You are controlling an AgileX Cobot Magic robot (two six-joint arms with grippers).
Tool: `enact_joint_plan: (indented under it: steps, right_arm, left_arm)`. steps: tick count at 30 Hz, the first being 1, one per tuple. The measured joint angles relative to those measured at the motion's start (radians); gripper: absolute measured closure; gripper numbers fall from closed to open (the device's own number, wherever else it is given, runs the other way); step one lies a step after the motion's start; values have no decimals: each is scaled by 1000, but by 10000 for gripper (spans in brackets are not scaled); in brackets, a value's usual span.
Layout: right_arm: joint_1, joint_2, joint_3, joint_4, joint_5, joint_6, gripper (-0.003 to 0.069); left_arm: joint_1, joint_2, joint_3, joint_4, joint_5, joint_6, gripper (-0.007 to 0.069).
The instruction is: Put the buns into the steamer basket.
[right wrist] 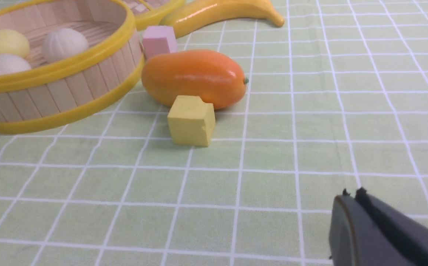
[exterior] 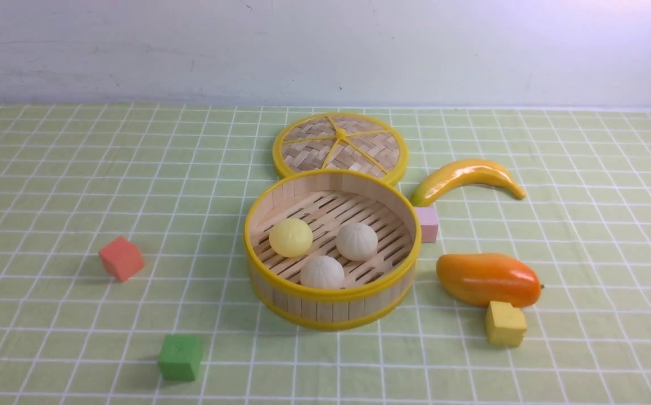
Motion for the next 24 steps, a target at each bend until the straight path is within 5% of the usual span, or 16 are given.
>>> enact_joint_plan:
  steps: [24]
  right_arm:
    - [-6,0,-2,-2,6,0,644]
  left_arm:
    - [0,0,0,1,6,0,488]
